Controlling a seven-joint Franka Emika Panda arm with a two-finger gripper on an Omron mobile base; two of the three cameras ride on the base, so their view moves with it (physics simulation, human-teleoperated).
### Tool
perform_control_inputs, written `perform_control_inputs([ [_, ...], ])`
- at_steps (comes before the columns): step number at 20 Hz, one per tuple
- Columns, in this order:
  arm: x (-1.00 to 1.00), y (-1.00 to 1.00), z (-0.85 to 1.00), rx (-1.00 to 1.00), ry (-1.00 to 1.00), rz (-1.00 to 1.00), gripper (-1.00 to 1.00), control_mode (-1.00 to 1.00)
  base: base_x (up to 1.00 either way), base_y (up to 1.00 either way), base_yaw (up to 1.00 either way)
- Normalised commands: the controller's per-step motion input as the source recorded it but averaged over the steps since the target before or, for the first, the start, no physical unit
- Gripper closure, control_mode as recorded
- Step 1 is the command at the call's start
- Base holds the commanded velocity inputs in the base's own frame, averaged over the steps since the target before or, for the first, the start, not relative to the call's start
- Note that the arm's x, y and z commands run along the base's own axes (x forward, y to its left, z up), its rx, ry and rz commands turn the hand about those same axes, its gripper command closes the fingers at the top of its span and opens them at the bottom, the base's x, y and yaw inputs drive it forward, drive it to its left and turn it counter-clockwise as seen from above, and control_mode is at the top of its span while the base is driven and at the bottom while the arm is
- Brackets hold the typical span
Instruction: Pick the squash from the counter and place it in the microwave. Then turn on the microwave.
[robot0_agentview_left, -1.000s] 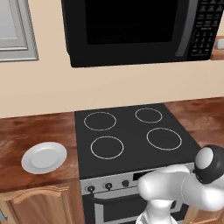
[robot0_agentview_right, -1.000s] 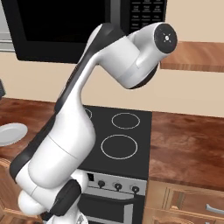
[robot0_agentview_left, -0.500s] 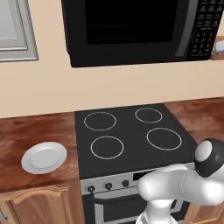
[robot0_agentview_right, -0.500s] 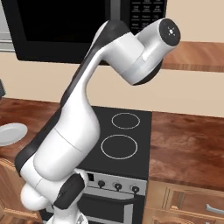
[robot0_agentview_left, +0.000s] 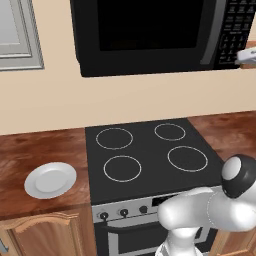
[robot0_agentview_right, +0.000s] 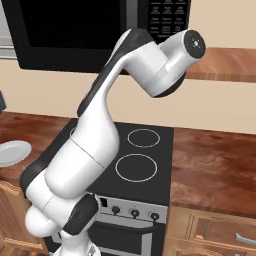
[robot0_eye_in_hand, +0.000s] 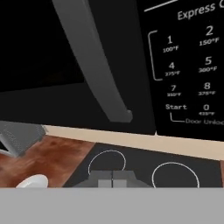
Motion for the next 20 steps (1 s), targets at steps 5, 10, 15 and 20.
perform_control_inputs([
  [5, 0.39, 0.00, 0.00, 0.00, 0.00, -0.06, 1.00, -1.00, 0.00, 0.00, 0.00],
  [10, 0.30, 0.00, -0.01, 0.00, 0.00, -0.06, 1.00, -1.00, 0.00, 0.00, 0.00],
  [15, 0.21, -0.11, -0.01, 0.00, 0.00, -0.02, 1.00, -1.00, 0.00, 0.00, 0.00],
  [20, 0.20, -0.14, 0.00, 0.00, 0.00, -0.01, 1.00, -1.00, 0.00, 0.00, 0.00],
])
